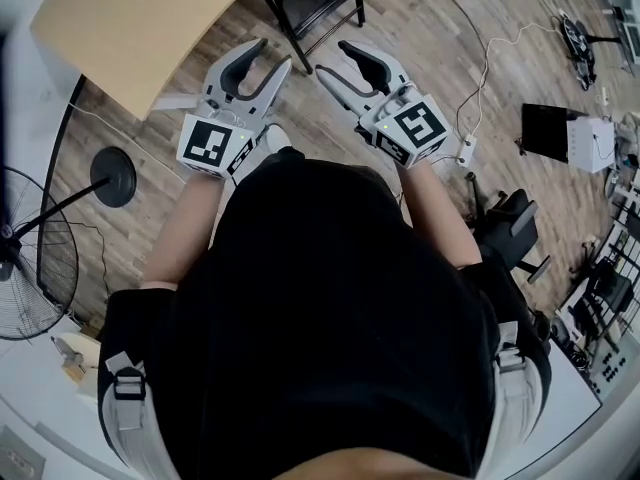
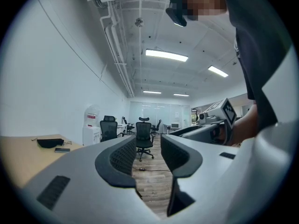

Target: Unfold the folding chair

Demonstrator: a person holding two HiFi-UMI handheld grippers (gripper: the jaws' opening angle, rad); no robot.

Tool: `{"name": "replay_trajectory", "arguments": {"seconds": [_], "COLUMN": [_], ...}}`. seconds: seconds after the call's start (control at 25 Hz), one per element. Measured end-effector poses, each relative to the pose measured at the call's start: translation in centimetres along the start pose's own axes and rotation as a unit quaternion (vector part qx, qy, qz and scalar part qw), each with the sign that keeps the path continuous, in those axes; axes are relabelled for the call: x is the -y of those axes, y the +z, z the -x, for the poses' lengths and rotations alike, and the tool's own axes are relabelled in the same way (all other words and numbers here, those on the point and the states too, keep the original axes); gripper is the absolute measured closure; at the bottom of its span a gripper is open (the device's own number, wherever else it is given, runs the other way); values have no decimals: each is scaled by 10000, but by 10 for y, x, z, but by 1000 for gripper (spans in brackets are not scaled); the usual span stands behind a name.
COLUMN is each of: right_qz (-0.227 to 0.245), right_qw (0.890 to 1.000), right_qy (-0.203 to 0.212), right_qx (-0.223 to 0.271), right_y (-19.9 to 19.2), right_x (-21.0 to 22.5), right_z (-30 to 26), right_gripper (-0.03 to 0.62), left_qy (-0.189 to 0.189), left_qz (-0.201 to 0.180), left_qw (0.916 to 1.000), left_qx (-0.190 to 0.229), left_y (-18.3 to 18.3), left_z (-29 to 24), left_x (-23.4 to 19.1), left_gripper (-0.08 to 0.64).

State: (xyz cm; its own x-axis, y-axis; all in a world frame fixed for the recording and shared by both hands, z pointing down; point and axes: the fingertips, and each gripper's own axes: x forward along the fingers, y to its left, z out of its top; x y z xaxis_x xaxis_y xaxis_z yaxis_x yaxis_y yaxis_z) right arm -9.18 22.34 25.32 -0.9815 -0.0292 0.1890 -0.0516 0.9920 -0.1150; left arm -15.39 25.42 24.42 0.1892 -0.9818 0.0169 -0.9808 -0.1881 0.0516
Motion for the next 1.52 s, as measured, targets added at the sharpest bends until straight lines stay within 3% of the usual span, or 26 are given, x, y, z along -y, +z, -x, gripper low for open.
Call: {"name": "replay_trajectory", "arguments": {"seconds": [0.24,0.52,1.08,1.52], "right_qz": [-90,-132,-72,-125], "right_qw": [9997,9994,9999,9999], "right_qy": [-241,-324,-81,-7], "right_qx": [8,-74,120,-23], "right_y": [6,5,21,10], "right_x": [18,54,166,233], "right_z": [-43,-62,-91,-92], "right_gripper": [382,382,382,382], "left_qy": [-135,-102,-2,256], "left_qz": [83,200,-35,-201], "left_qw": [9999,9997,9995,9972], "left_qx": [-51,-134,-311,-671], "left_y": [-6,-16,-7,-19], "left_z": [-8,-35,-147,-212], "left_x": [-50,-79,-117,-139], "left_gripper": [403,405,404,403]}}
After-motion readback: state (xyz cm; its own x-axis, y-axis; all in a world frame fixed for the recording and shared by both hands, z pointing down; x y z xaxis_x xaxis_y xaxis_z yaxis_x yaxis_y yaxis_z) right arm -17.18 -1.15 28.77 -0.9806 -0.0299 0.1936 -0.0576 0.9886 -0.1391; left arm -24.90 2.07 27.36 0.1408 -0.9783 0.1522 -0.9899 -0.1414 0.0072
